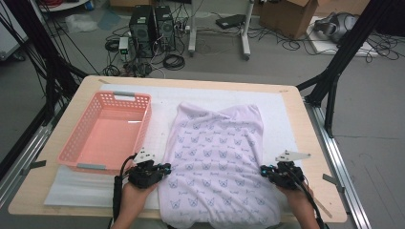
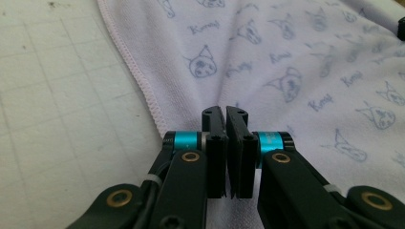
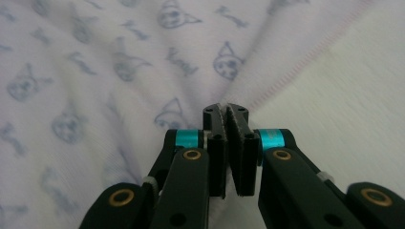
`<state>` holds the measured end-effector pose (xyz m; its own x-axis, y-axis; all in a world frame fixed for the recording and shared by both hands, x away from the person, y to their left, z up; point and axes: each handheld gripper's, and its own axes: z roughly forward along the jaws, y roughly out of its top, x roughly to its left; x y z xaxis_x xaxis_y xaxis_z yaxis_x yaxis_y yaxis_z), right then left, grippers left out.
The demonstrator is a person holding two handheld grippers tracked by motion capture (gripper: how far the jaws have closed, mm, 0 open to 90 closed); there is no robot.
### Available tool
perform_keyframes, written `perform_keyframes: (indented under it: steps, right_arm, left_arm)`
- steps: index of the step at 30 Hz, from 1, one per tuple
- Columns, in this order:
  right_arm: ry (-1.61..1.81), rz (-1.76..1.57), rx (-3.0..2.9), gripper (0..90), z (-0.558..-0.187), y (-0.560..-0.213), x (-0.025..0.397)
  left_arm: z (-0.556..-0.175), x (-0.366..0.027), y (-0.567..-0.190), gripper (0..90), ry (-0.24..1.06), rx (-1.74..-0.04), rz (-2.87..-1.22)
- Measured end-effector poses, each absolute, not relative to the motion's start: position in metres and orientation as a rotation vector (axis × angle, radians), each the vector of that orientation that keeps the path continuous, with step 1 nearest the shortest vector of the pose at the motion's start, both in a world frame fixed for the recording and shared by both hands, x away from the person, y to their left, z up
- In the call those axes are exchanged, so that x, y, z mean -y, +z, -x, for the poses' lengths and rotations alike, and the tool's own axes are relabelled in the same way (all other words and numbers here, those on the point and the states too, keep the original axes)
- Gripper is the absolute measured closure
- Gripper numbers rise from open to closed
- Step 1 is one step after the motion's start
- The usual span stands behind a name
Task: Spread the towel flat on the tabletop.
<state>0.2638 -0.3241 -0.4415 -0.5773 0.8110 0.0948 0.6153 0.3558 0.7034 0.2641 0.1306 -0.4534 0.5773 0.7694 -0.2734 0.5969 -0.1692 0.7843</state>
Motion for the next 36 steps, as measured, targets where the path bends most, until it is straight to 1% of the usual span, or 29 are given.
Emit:
perform_keyframes:
  steps: [2, 6, 7, 8, 9, 10, 11, 12, 15, 17, 18, 19, 20, 21, 22, 23, 24, 25, 29, 30, 31, 32, 33, 34, 35, 36]
  right_arm:
    - [1.048, -1.294, -2.317, 86.9, -0.255, -0.443, 0.336]
    - [1.099, -1.315, -2.279, 86.8, -0.240, -0.444, 0.347]
    - [1.127, -1.310, -2.267, 85.2, -0.237, -0.444, 0.348]
    - [1.167, -1.310, -2.253, 79.2, -0.234, -0.444, 0.349]
    - [1.198, -1.318, -2.234, 67.1, -0.233, -0.444, 0.349]
    - [1.200, -1.333, -2.218, 61.9, -0.231, -0.444, 0.349]
    - [1.214, -1.343, -2.209, 60.2, -0.231, -0.445, 0.349]
    - [1.208, -1.349, -2.211, 58.7, -0.230, -0.446, 0.348]
    - [1.147, -1.333, -2.240, 56.2, -0.231, -0.450, 0.339]
    - [1.126, -1.326, -2.234, 57.2, -0.230, -0.450, 0.335]
    - [1.110, -1.319, -2.229, 59.8, -0.230, -0.450, 0.334]
    - [1.094, -1.322, -2.219, 65.0, -0.230, -0.450, 0.333]
    - [1.083, -1.327, -2.210, 71.2, -0.230, -0.450, 0.333]
    - [1.091, -1.338, -2.210, 81.1, -0.231, -0.450, 0.334]
    - [1.125, -1.344, -2.235, 85.6, -0.232, -0.450, 0.334]
    - [1.110, -1.333, -2.236, 86.1, -0.232, -0.449, 0.333]
    - [1.107, -1.319, -2.247, 86.5, -0.231, -0.449, 0.332]
    - [1.121, -1.322, -2.267, 86.8, -0.230, -0.448, 0.333]
    - [1.160, -1.317, -2.241, 86.8, -0.224, -0.437, 0.342]
    - [1.164, -1.331, -2.219, 86.8, -0.226, -0.435, 0.345]
    - [1.162, -1.335, -2.203, 86.2, -0.229, -0.434, 0.346]
    - [1.163, -1.347, -2.186, 84.8, -0.233, -0.434, 0.347]
    - [1.163, -1.358, -2.178, 77.5, -0.236, -0.434, 0.347]
    - [1.165, -1.377, -2.155, 64.5, -0.239, -0.433, 0.347]
    - [1.183, -1.398, -2.128, 58.8, -0.243, -0.432, 0.348]
    - [1.213, -1.409, -2.110, 55.5, -0.247, -0.430, 0.349]
  left_arm:
    - [-0.261, -0.129, -0.453, 86.3, 0.179, -1.093, -1.859]
    - [-0.246, -0.125, -0.451, 86.3, 0.183, -1.056, -1.890]
    - [-0.243, -0.126, -0.451, 86.3, 0.183, -1.051, -1.889]
    - [-0.239, -0.127, -0.450, 86.2, 0.181, -1.048, -1.884]
    - [-0.237, -0.128, -0.450, 84.9, 0.186, -1.040, -1.881]
    - [-0.235, -0.129, -0.451, 78.9, 0.205, -1.031, -1.867]
    - [-0.235, -0.130, -0.451, 66.2, 0.212, -1.039, -1.853]
    - [-0.235, -0.131, -0.451, 58.4, 0.222, -1.040, -1.839]
    - [-0.242, -0.130, -0.452, 48.8, 0.230, -1.065, -1.823]
    - [-0.245, -0.125, -0.455, 46.9, 0.204, -1.069, -1.851]
    - [-0.244, -0.123, -0.455, 46.8, 0.213, -1.054, -1.864]
    - [-0.244, -0.120, -0.455, 48.2, 0.195, -1.044, -1.875]
    - [-0.243, -0.118, -0.455, 54.7, 0.189, -1.029, -1.896]
    - [-0.241, -0.114, -0.454, 61.9, 0.233, -1.022, -1.921]
    - [-0.240, -0.113, -0.453, 73.0, 0.242, -1.015, -1.946]
    - [-0.238, -0.112, -0.453, 84.0, 0.236, -1.013, -1.956]
    - [-0.236, -0.112, -0.453, 87.1, 0.238, -1.019, -1.957]
    - [-0.235, -0.113, -0.452, 87.9, 0.225, -1.015, -1.962]
    - [-0.232, -0.121, -0.446, 87.7, 0.204, -1.005, -1.914]
    - [-0.235, -0.121, -0.446, 85.8, 0.212, -1.019, -1.891]
    - [-0.239, -0.121, -0.446, 75.5, 0.216, -1.043, -1.873]
    - [-0.244, -0.121, -0.446, 60.8, 0.199, -1.066, -1.854]
    - [-0.248, -0.121, -0.445, 52.8, 0.191, -1.076, -1.844]
    - [-0.253, -0.121, -0.444, 49.3, 0.210, -1.076, -1.841]
    - [-0.258, -0.119, -0.442, 47.5, 0.231, -1.074, -1.840]
    - [-0.265, -0.118, -0.441, 46.7, 0.248, -1.070, -1.848]
